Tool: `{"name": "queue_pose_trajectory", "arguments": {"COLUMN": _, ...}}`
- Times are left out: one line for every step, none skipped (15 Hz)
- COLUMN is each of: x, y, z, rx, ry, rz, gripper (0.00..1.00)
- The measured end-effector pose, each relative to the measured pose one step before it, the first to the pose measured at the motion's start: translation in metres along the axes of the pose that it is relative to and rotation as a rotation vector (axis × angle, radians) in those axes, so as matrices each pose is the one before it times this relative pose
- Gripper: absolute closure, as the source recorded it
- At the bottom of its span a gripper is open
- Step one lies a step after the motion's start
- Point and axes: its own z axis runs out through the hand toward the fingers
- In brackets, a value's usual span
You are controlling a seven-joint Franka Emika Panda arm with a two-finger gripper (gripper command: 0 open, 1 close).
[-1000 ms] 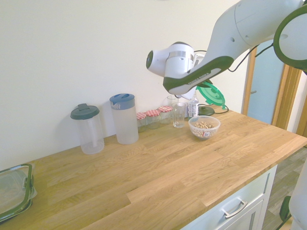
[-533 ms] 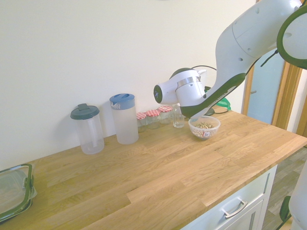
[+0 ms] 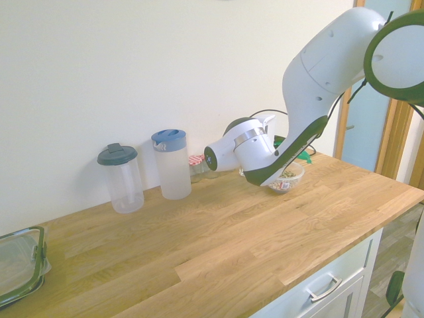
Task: Cover the lid of food container
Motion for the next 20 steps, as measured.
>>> {"name": "queue_pose_trajectory", "arguments": {"x": -0.00251, "y": -0.00402, "z": 0.00136, "rx": -0.01089, "ry": 0.00131, "rz": 0.00020, "gripper": 1.00}}
{"name": "queue_pose_trajectory", "arguments": {"x": -0.00200, "y": -0.00410, "z": 0.00139, "rx": -0.00956, "ry": 0.00568, "rz": -0.00325, "gripper": 1.00}}
{"name": "queue_pose_trajectory", "arguments": {"x": -0.00065, "y": -0.00454, "z": 0.00076, "rx": -0.00499, "ry": 0.00713, "rz": 0.00048, "gripper": 1.00}}
{"name": "queue_pose_trajectory", "arguments": {"x": -0.00040, "y": -0.00419, "z": -0.00020, "rx": -0.00274, "ry": 0.00157, "rz": 0.00206, "gripper": 1.00}}
{"name": "queue_pose_trajectory", "arguments": {"x": 0.00063, "y": -0.00351, "z": -0.00062, "rx": -0.00133, "ry": 0.00060, "rz": -0.00041, "gripper": 1.00}}
{"name": "queue_pose_trajectory", "arguments": {"x": 0.00094, "y": -0.00315, "z": -0.00107, "rx": 0.00169, "ry": 0.00257, "rz": -0.00004, "gripper": 1.00}}
{"name": "queue_pose_trajectory", "arguments": {"x": 0.00084, "y": -0.00255, "z": -0.00137, "rx": 0.00263, "ry": 0.00413, "rz": 0.00050, "gripper": 1.00}}
{"name": "queue_pose_trajectory", "arguments": {"x": 0.00019, "y": -0.00210, "z": -0.00090, "rx": 0.00164, "ry": 0.00234, "rz": -0.00068, "gripper": 1.00}}
{"name": "queue_pose_trajectory", "arguments": {"x": -0.00182, "y": -0.00200, "z": 0.00009, "rx": 0.00008, "ry": 0.00010, "rz": -0.00301, "gripper": 1.00}}
{"name": "queue_pose_trajectory", "arguments": {"x": -0.00245, "y": -0.00232, "z": 0.00040, "rx": -0.00038, "ry": -0.00032, "rz": -0.00324, "gripper": 1.00}}
{"name": "queue_pose_trajectory", "arguments": {"x": -0.00185, "y": -0.00173, "z": 0.00098, "rx": -0.00204, "ry": 0.00104, "rz": -0.00317, "gripper": 1.00}}
{"name": "queue_pose_trajectory", "arguments": {"x": -0.00140, "y": -0.00139, "z": 0.00048, "rx": -0.00235, "ry": 0.00273, "rz": -0.00217, "gripper": 1.00}}
{"name": "queue_pose_trajectory", "arguments": {"x": -0.00104, "y": -0.00102, "z": 0.00033, "rx": -0.00116, "ry": 0.00127, "rz": -0.00065, "gripper": 1.00}}
{"name": "queue_pose_trajectory", "arguments": {"x": -0.00063, "y": -0.00060, "z": 0.00016, "rx": -0.00015, "ry": 0.00003, "rz": -0.00080, "gripper": 1.00}}
{"name": "queue_pose_trajectory", "arguments": {"x": -0.00019, "y": -0.00024, "z": -0.00018, "rx": 0.00030, "ry": 0.00035, "rz": -0.00044, "gripper": 1.00}}
{"name": "queue_pose_trajectory", "arguments": {"x": -0.00010, "y": -0.00022, "z": -0.00112, "rx": 0.00131, "ry": 0.00019, "rz": -0.00019, "gripper": 0.00}}
{"name": "queue_pose_trajectory", "arguments": {"x": -0.00007, "y": -0.00024, "z": -0.00238, "rx": 0.00189, "ry": 0.00064, "rz": -0.00020, "gripper": 0.00}}
{"name": "queue_pose_trajectory", "arguments": {"x": -0.00032, "y": -0.00032, "z": -0.00342, "rx": 0.00232, "ry": 0.00179, "rz": -0.00074, "gripper": 0.00}}
{"name": "queue_pose_trajectory", "arguments": {"x": -0.00106, "y": -0.00049, "z": -0.00375, "rx": 0.00302, "ry": 0.00188, "rz": -0.00216, "gripper": 0.00}}
{"name": "queue_pose_trajectory", "arguments": {"x": -0.00117, "y": -0.00045, "z": -0.00339, "rx": 0.00267, "ry": 0.00115, "rz": -0.00212, "gripper": 0.00}}
